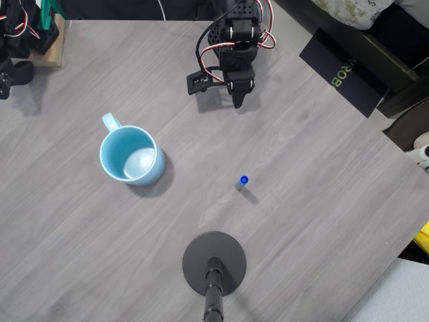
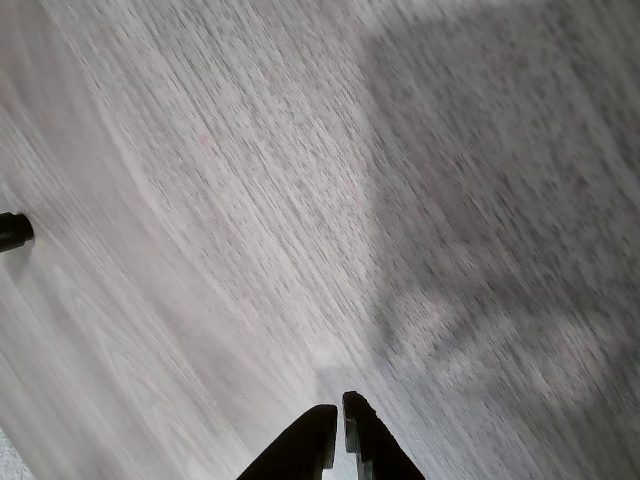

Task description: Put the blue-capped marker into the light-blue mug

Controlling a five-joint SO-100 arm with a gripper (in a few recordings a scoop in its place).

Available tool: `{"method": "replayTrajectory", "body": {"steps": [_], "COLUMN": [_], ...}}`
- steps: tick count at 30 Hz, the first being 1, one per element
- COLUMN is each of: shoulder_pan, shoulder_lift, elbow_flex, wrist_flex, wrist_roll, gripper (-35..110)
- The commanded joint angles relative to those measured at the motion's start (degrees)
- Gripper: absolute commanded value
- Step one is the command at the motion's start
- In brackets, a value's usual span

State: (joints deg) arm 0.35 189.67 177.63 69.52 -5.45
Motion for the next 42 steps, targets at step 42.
{"method": "replayTrajectory", "body": {"steps": [42], "shoulder_pan": [-9.6], "shoulder_lift": [1.6], "elbow_flex": [0.4], "wrist_flex": [0.6], "wrist_roll": [-1.6], "gripper": [1]}}
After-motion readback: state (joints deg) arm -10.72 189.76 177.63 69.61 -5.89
